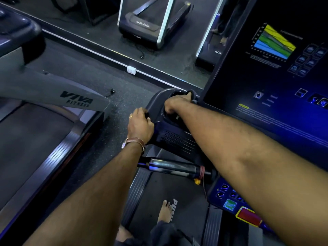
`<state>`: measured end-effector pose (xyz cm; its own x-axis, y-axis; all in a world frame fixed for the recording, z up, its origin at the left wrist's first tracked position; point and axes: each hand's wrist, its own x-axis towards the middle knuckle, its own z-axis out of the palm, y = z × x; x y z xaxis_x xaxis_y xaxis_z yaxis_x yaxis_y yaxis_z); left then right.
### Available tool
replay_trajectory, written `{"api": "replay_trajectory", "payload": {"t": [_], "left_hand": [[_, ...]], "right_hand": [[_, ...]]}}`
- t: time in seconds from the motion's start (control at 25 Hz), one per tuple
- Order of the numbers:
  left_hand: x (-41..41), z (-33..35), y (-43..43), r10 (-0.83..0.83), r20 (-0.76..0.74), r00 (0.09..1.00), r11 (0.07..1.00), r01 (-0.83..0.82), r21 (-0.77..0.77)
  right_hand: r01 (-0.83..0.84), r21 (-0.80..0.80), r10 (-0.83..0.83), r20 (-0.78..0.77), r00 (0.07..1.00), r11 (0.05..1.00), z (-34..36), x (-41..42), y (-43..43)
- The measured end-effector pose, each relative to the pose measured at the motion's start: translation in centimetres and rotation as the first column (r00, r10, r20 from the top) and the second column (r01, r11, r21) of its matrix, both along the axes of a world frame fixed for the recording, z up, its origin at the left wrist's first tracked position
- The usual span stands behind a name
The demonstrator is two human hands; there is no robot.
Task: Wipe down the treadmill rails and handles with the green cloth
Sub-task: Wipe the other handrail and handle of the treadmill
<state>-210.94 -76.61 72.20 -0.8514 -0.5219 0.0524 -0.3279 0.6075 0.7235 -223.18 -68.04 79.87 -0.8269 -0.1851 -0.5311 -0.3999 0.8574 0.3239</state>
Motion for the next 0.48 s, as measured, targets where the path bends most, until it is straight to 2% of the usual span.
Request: {"api": "replay_trajectory", "payload": {"t": [0.04,0.12,0.16,0.2,0.24,0.28,0.32,0.36,0.4,0.44,0.48], "left_hand": [[-0.1,0.1,-0.1,0.010,-0.002,1.000,1.000,-0.010,0.007],[-0.3,0.2,0.0,0.022,-0.009,1.000,1.000,-0.022,0.010],[-0.4,0.2,0.0,0.017,-0.010,1.000,1.000,-0.017,0.002],[-0.4,0.1,0.0,0.006,-0.009,1.000,1.000,-0.006,-0.009],[-0.5,0.1,0.0,0.003,-0.011,1.000,1.000,-0.004,-0.009],[-0.4,0.2,0.0,0.027,-0.016,0.999,1.000,-0.027,0.014],[-0.4,0.4,-0.1,0.070,-0.021,0.997,0.996,-0.069,0.051],[-0.4,0.7,-0.1,0.110,-0.017,0.994,0.991,-0.108,0.082],[-0.3,0.9,-0.2,0.132,-0.002,0.991,0.987,-0.132,0.096],[0.0,1.0,-0.1,0.135,0.010,0.991,0.986,-0.136,0.099],[0.2,1.1,0.0,0.123,0.009,0.992,0.987,-0.123,0.102]], "right_hand": [[0.065,-0.046,-0.063,0.044,0.997,0.997,0.5,-0.2,-0.6],[0.167,-0.310,-0.152,0.072,0.986,0.936,0.6,-0.8,-1.5],[0.209,-0.468,-0.215,0.041,0.976,0.858,0.8,-0.4,-1.5],[0.248,-0.623,-0.300,0.023,0.954,0.742,0.6,0.6,-1.5],[0.189,-0.756,-0.337,-0.043,0.941,0.626,0.0,2.2,-1.2],[0.025,-0.813,-0.306,-0.191,0.933,0.582,-0.6,4.2,-0.4],[-0.200,-0.756,-0.157,-0.372,0.915,0.624,-1.2,6.3,0.4],[-0.371,-0.658,0.052,-0.450,0.891,0.656,-2.4,7.5,1.4],[-0.427,-0.579,0.219,-0.395,0.892,0.695,-3.9,7.5,2.3],[-0.414,-0.543,0.284,-0.309,0.908,0.731,-4.8,6.6,3.0],[-0.350,-0.554,0.247,-0.254,0.935,0.755,-5.6,4.9,3.3]]}}
